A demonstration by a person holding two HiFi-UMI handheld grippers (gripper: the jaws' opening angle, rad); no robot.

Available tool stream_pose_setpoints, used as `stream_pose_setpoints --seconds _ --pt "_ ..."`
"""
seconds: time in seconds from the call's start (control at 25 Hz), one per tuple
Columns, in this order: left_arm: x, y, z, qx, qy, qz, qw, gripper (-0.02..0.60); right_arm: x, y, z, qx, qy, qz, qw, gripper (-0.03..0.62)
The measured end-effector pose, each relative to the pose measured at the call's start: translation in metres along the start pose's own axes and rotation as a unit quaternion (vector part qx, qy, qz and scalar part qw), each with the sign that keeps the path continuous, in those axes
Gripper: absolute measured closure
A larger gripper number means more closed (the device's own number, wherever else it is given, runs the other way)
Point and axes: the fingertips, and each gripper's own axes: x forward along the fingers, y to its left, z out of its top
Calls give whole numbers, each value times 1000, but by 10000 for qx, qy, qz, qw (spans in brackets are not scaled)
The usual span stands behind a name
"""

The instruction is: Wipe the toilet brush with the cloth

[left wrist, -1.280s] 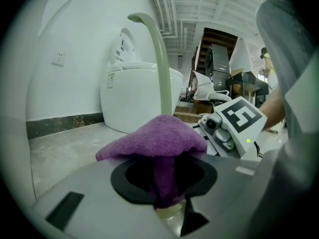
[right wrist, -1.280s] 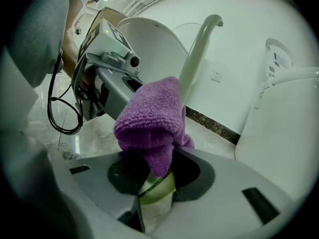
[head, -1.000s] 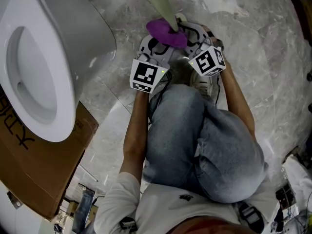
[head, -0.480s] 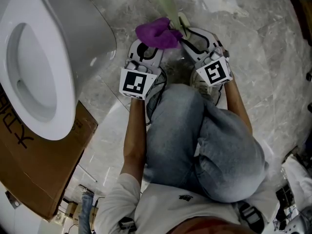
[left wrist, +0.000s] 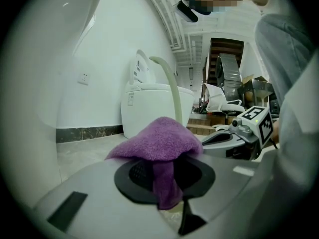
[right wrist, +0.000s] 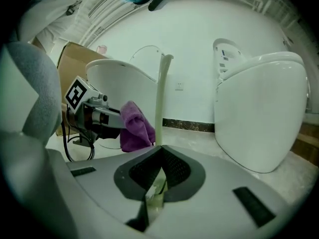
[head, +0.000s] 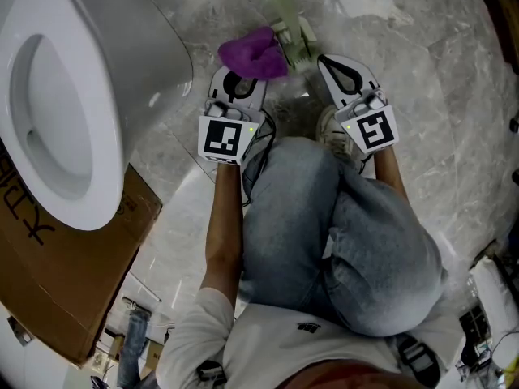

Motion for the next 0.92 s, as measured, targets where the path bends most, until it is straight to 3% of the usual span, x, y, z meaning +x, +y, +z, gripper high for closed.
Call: stream_pose_setpoints --seconds 0.92 --pt "3 -1 0 76 28 79 9999 505 -3 -8 0 203 -61 -76 9997 599"
